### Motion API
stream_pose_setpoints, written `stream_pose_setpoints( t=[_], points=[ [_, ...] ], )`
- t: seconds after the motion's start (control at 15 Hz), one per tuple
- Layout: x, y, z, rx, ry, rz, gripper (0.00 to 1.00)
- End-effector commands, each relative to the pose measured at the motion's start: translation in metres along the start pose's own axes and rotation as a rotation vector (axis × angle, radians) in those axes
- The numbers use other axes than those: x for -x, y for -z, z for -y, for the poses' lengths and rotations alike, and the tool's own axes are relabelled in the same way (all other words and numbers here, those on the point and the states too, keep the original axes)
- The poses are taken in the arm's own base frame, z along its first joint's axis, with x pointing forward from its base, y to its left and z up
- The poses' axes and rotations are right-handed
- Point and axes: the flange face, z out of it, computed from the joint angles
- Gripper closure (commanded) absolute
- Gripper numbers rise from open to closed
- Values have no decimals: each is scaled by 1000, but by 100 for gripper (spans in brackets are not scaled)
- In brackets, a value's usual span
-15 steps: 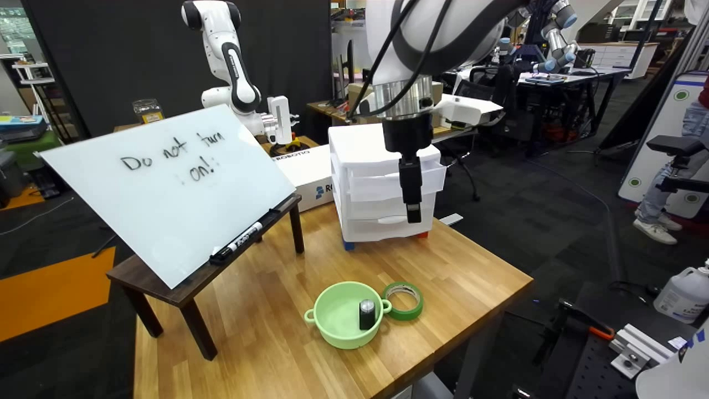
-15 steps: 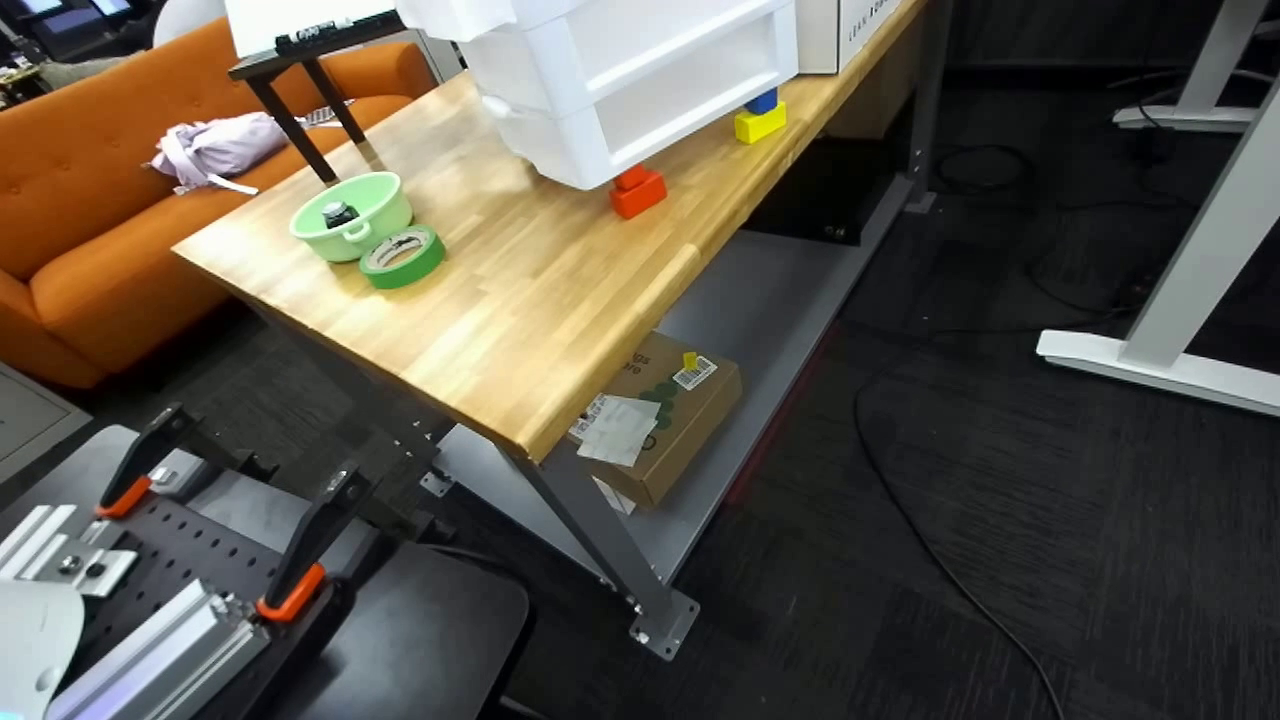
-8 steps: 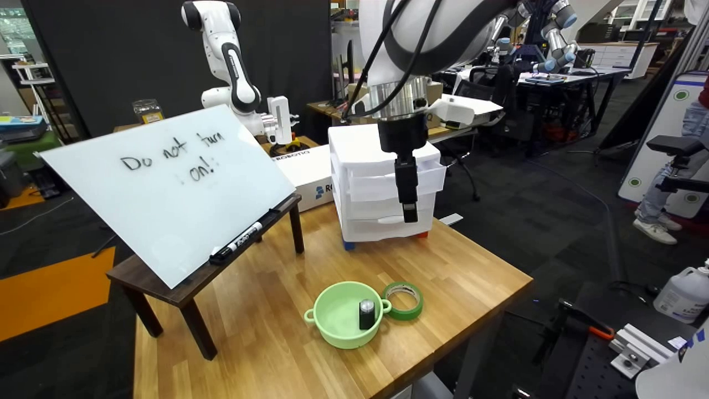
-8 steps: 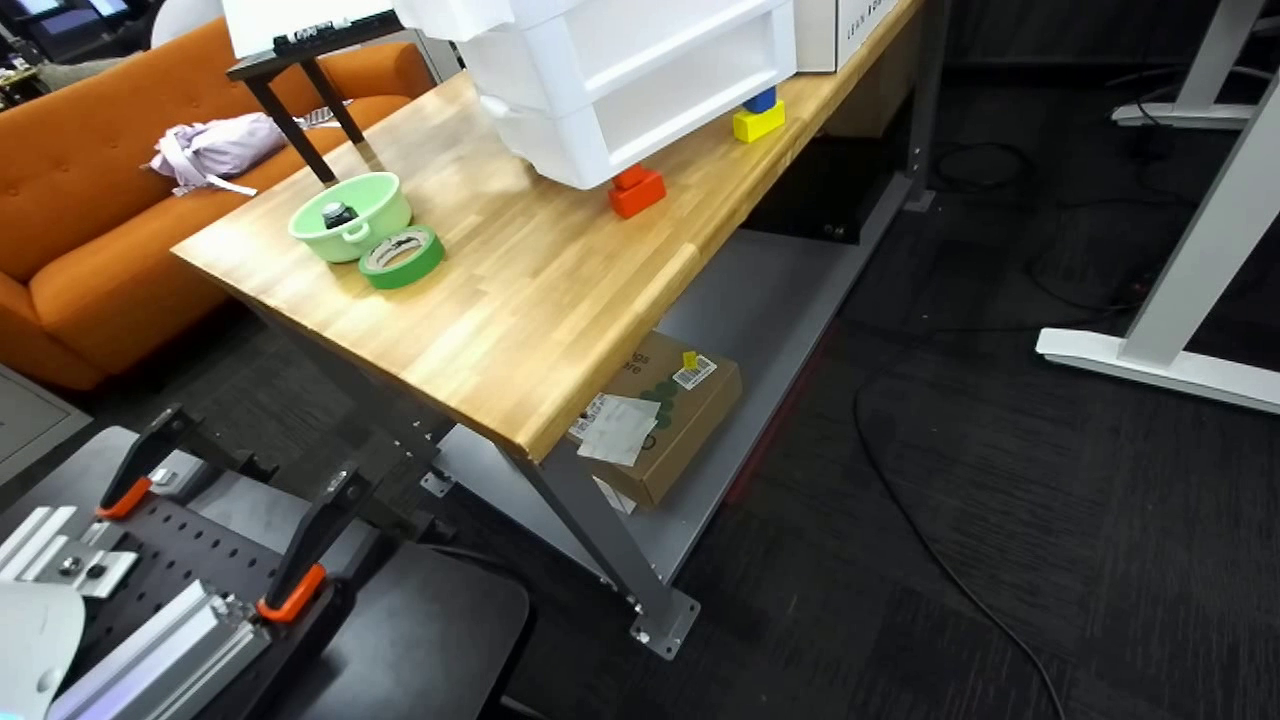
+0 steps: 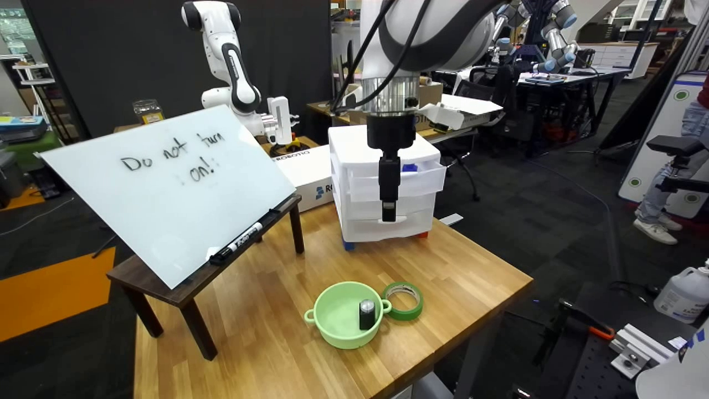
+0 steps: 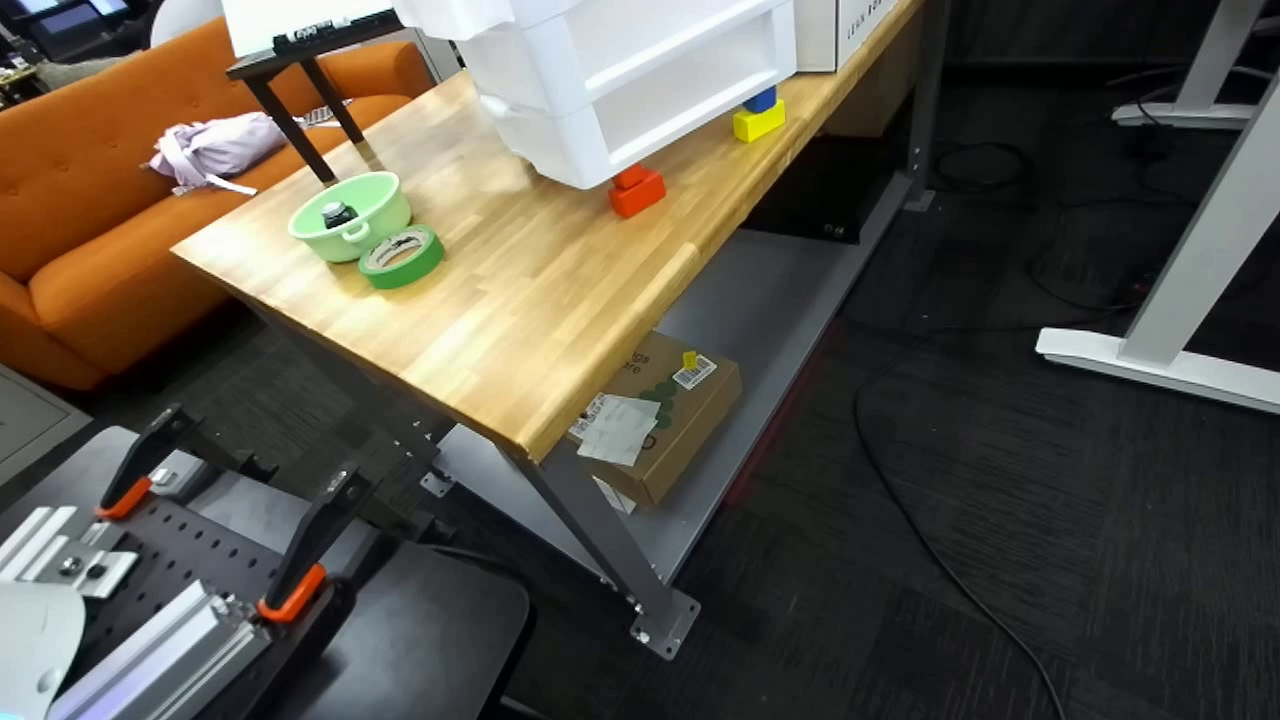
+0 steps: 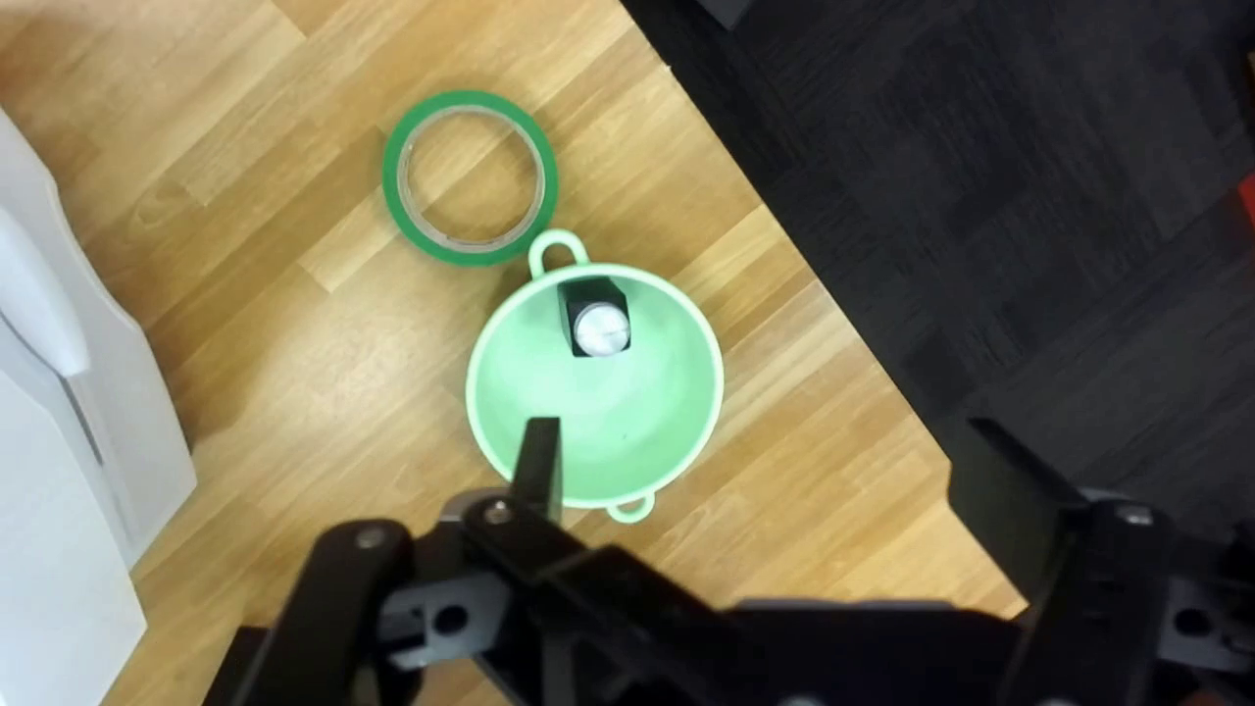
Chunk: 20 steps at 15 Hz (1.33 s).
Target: Spill out the black object from the green bowl
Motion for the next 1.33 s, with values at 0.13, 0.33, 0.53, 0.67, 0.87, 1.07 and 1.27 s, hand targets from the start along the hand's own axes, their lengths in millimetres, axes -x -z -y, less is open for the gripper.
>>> stream_pose_setpoints(
  t=[0.13,0.33,0.53,0.67,0.87,1.07,1.27],
  points=[
    [-19,9,-18,41,-6,-59,0],
    [-26,3,-32,39,-28,-44,0],
    [-22,-2,-31,27,-26,-45,0],
    [-24,-1,-31,27,-26,-47,0],
    [-27,-2,-32,31,-22,-36,0],
    [-30,-5,-37,30,-25,-16,0],
    [-37,-10,-42,27,-19,4,0]
  ],
)
